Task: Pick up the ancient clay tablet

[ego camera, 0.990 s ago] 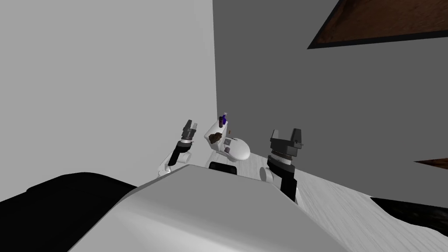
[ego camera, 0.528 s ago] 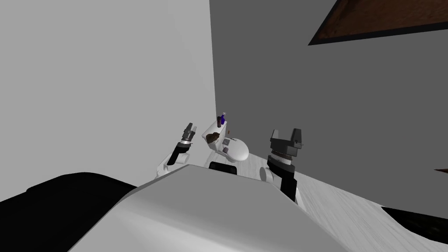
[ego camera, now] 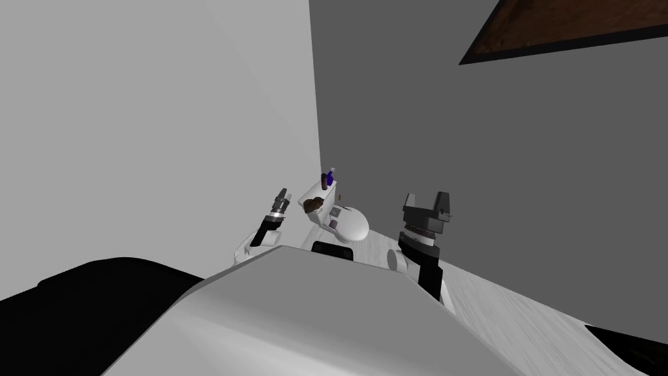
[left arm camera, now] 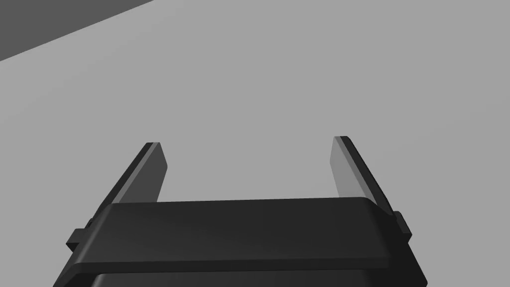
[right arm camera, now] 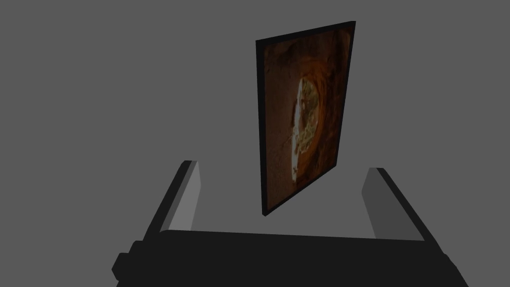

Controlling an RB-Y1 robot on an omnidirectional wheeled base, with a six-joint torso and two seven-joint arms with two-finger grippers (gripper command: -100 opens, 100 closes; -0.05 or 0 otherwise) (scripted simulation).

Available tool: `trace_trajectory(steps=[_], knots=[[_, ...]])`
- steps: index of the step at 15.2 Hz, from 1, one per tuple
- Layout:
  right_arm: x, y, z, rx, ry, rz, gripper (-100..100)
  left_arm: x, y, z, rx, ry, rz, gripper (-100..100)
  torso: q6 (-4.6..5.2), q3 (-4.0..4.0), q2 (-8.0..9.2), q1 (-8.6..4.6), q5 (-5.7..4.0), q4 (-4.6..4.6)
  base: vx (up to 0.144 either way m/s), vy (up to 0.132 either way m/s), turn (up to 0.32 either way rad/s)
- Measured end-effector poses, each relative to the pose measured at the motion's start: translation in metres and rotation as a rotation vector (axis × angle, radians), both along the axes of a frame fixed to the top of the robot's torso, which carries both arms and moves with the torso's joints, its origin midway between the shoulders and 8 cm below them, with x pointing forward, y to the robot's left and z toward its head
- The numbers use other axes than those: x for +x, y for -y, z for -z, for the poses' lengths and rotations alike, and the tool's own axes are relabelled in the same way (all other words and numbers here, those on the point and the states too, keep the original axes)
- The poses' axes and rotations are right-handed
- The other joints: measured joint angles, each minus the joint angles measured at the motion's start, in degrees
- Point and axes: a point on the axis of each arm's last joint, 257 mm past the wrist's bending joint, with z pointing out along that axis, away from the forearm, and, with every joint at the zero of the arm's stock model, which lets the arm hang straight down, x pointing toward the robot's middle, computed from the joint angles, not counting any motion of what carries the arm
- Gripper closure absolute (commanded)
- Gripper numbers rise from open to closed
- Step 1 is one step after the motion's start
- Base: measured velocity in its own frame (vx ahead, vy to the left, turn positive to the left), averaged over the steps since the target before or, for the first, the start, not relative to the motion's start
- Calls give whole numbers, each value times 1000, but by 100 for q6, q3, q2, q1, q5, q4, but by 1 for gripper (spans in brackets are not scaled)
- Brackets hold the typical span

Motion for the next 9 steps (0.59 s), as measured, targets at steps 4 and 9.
trace_trajectory(steps=[4, 9], knots=[[0, 0, 0, 0, 0, 0, 0, 1, -17, 25, -26, -50, -34, -100, 0, 0, 1, 14, 3, 0, 12, -67, 41], [0, 0, 0, 0, 0, 0, 0, -2, -39, 67, -81, -121, -91, -100, 0, -2, -3, -2, 1, -1, 16, -100, 57]])
